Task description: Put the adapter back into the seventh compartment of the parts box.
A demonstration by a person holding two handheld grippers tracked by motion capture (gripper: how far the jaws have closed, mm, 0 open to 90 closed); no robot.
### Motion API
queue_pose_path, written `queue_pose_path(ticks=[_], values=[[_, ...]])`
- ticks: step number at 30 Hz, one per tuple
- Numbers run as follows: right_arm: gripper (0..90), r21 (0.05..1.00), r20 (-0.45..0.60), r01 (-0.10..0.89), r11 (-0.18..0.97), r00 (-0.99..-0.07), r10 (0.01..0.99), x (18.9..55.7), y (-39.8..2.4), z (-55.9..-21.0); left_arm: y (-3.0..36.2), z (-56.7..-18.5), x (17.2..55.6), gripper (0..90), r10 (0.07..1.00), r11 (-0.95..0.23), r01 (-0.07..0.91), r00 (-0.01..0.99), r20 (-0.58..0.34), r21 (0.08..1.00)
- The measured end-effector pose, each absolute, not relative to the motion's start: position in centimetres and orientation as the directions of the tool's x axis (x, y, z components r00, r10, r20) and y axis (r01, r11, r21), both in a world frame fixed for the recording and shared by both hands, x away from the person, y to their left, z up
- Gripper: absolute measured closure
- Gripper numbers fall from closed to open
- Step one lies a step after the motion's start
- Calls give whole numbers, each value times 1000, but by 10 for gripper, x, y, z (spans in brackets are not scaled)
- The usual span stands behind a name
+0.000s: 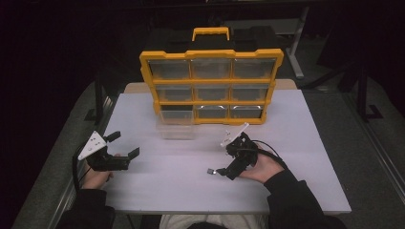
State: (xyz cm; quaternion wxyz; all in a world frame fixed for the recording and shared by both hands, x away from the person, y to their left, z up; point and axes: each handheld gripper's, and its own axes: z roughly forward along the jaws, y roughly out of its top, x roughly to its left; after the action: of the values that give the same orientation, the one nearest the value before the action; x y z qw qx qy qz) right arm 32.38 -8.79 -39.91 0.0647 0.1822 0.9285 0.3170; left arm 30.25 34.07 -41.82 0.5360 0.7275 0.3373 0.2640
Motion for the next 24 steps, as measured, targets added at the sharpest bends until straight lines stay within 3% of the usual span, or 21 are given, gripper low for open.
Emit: queue_pose_path(ticks=[24], values=[[0, 552, 11, 279, 786, -945, 328, 326, -68, -415, 340, -419, 303, 0, 769, -206, 208, 639, 27, 956]])
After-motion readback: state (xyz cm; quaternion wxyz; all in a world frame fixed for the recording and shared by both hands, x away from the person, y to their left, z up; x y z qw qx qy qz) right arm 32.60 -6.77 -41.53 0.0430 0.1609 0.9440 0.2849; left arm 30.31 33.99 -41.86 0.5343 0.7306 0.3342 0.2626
